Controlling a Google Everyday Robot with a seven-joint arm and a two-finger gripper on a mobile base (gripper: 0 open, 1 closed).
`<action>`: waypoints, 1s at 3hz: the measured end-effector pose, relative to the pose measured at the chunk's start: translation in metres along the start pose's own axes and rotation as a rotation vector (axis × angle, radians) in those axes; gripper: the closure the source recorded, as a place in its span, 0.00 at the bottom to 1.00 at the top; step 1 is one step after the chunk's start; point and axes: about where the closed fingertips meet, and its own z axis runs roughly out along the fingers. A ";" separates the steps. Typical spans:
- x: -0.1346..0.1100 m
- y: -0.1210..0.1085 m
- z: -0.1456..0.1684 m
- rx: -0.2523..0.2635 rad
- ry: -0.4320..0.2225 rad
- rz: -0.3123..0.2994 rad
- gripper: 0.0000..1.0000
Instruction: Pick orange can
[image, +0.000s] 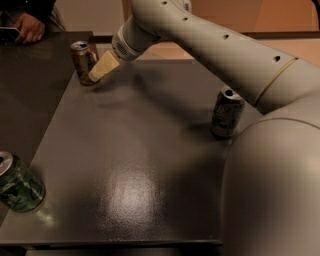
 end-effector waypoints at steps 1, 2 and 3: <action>-0.013 -0.012 0.013 -0.008 -0.019 0.043 0.00; -0.029 -0.013 0.017 0.008 -0.054 0.076 0.00; -0.041 -0.008 0.022 0.018 -0.084 0.092 0.00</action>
Offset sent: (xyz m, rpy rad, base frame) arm 0.0355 0.0309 0.0272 0.1392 -0.0125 -0.1025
